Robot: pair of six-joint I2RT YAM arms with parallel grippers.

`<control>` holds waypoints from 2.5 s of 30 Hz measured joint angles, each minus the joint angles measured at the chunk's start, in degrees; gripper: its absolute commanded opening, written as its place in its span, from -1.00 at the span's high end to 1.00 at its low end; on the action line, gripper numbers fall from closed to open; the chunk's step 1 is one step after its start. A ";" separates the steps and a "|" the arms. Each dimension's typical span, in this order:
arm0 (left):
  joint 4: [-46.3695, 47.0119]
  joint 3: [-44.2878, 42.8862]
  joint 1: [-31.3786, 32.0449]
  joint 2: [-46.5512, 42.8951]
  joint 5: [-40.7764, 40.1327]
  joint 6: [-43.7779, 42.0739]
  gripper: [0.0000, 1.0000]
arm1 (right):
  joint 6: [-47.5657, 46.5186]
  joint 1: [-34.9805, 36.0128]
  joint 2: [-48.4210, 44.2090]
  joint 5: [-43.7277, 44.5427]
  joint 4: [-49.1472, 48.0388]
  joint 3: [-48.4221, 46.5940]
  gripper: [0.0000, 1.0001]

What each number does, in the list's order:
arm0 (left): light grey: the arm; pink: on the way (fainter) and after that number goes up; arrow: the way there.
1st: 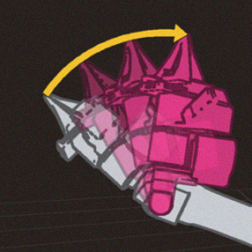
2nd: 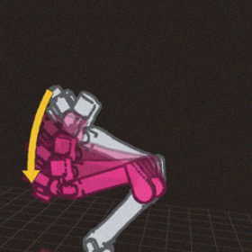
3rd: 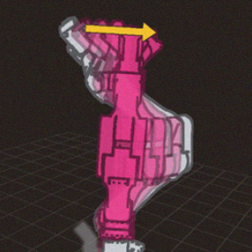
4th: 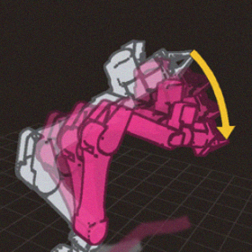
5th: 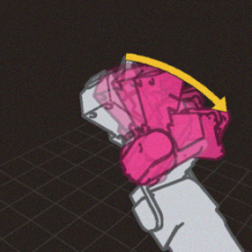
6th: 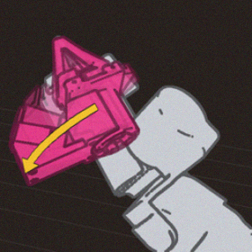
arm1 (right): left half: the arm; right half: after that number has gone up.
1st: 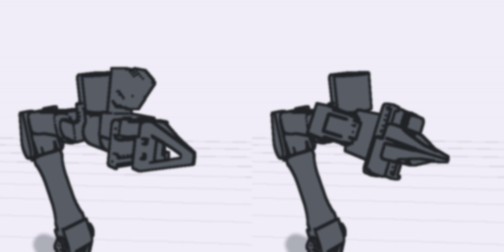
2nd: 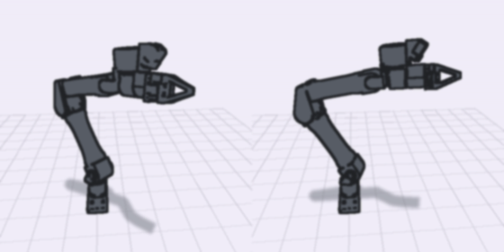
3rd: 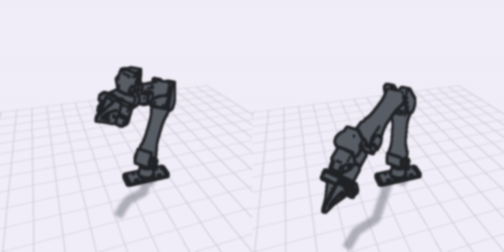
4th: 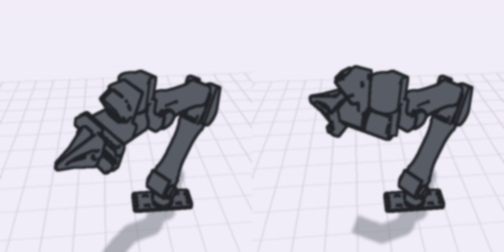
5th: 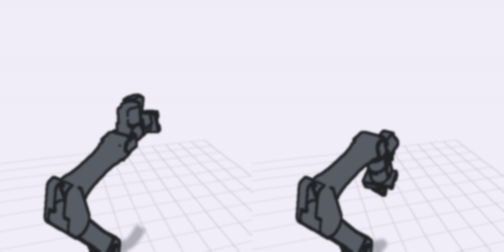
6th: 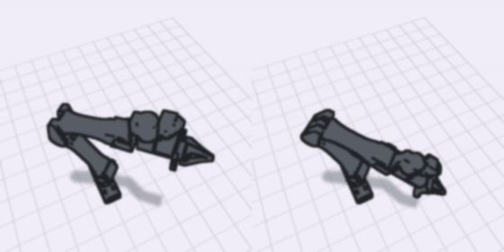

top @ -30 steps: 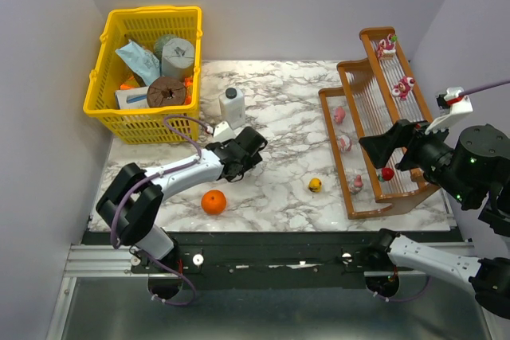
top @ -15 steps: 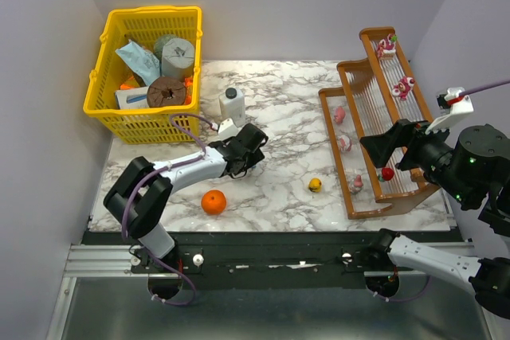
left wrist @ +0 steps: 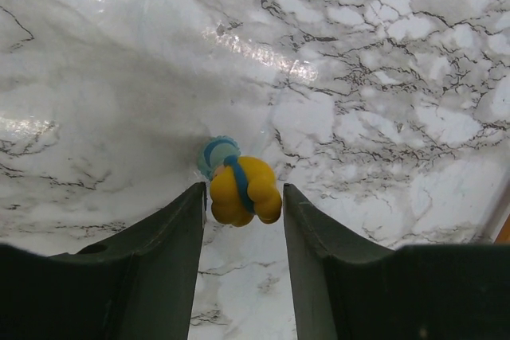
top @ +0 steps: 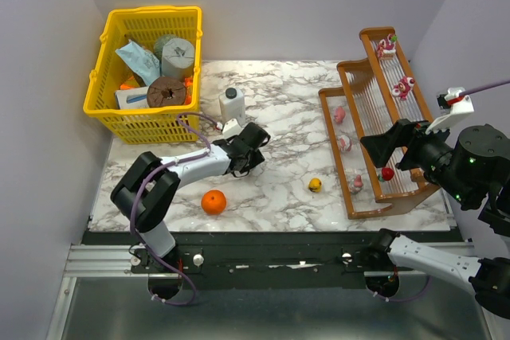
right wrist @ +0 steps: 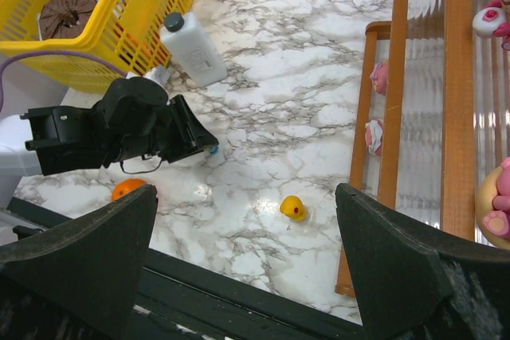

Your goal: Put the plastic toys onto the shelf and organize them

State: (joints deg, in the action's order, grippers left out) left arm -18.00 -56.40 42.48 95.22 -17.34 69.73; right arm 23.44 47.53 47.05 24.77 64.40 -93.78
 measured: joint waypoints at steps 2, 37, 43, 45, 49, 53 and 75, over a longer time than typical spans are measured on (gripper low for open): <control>-0.85 -1.46 0.00 0.70 0.02 -0.46 0.16 | 0.00 0.00 0.00 0.09 0.02 0.00 -0.99; -18.56 -39.36 8.50 12.76 5.66 -17.00 1.00 | 0.04 0.00 0.00 0.31 0.02 0.00 -0.99; -22.36 -51.19 14.43 17.33 9.09 -17.18 1.00 | 0.02 0.00 0.00 0.31 0.02 -0.22 -0.99; -23.47 -55.87 16.31 19.23 10.51 -17.18 1.00 | 0.02 0.00 0.00 0.33 0.00 -0.33 -0.99; -24.76 -63.41 18.86 22.71 12.35 -17.14 1.00 | 0.04 0.00 -0.11 0.33 0.00 -0.35 -0.99; -24.79 -67.84 19.96 24.90 13.60 -16.92 1.00 | 0.04 0.00 -0.61 0.31 0.00 -0.35 -0.99; -23.69 -81.15 20.24 35.45 13.29 -16.65 0.99 | 0.66 0.00 -2.86 0.79 0.63 0.87 -0.99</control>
State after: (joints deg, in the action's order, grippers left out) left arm -41.69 -137.56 62.72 130.67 -4.05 53.08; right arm 24.10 47.53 44.18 25.56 65.04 -92.90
